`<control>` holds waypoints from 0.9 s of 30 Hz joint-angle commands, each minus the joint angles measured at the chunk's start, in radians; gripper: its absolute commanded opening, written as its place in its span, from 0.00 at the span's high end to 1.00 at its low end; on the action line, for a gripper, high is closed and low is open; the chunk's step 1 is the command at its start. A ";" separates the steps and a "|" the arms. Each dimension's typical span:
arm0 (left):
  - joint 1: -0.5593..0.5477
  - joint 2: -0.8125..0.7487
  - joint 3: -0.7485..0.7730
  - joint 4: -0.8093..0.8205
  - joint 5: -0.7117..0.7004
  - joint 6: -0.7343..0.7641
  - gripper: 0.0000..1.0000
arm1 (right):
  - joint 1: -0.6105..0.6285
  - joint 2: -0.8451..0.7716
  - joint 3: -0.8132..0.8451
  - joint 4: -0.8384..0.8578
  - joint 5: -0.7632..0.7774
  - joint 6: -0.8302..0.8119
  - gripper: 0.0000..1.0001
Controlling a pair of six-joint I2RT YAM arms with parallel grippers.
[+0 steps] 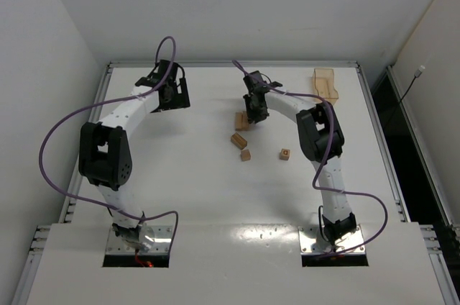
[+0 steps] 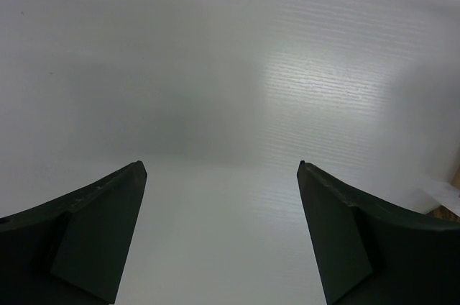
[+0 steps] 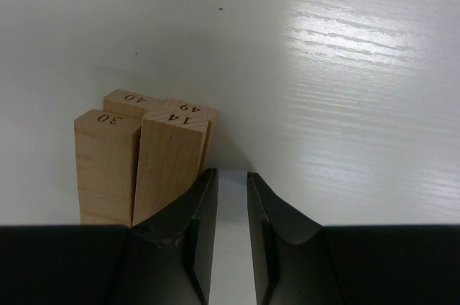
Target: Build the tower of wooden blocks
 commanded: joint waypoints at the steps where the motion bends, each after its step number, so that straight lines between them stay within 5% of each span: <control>1: 0.010 -0.003 0.011 0.020 0.007 -0.006 0.16 | -0.006 0.028 0.029 0.004 0.030 0.027 0.79; 13: 0.010 0.007 0.011 0.020 0.007 -0.006 0.16 | -0.006 0.028 0.047 0.004 0.045 0.027 0.79; 18: 0.010 0.007 0.011 0.031 0.016 -0.016 0.16 | -0.031 -0.078 -0.061 -0.008 0.141 0.038 0.80; 27: 0.010 -0.026 -0.016 0.031 0.016 -0.016 0.16 | -0.093 -0.289 -0.242 -0.032 0.053 -0.047 0.80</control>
